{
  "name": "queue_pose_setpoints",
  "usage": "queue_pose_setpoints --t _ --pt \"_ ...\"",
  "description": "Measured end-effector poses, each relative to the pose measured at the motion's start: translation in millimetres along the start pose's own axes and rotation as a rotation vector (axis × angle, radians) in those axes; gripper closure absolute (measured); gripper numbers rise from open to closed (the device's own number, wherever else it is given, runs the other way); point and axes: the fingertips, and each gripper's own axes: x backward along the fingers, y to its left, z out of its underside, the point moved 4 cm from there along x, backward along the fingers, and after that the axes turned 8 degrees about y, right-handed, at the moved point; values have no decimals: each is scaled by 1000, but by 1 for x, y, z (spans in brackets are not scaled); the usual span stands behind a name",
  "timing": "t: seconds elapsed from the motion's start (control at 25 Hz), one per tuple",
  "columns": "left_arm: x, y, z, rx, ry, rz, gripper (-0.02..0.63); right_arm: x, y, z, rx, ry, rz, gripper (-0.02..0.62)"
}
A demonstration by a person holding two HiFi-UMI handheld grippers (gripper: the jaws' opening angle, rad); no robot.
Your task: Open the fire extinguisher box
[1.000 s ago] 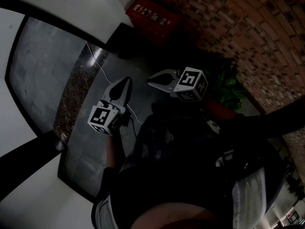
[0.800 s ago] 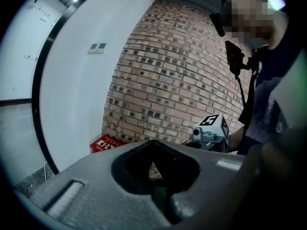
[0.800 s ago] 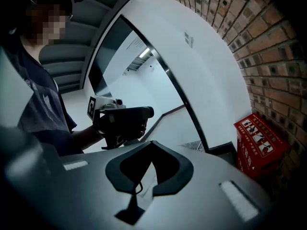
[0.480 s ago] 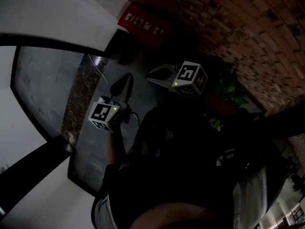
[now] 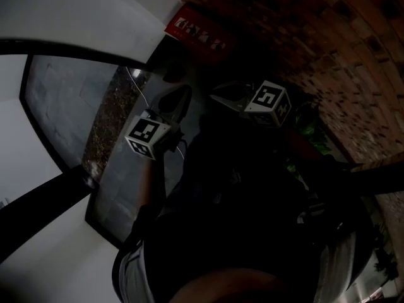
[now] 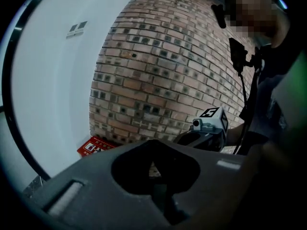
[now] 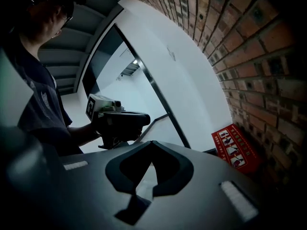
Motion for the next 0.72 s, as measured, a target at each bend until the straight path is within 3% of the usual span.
queue_pose_setpoints --t 0.36,0.6,0.72 --pt "-42 55 23 -5 125 14 609 -8 -20 -6 -35 13 89 594" --pt "-79 122 53 178 167 56 609 -33 -23 -28 -62 63 139 594" --pt "-98 155 63 214 193 8 609 -43 -35 -34 -111 72 185 594"
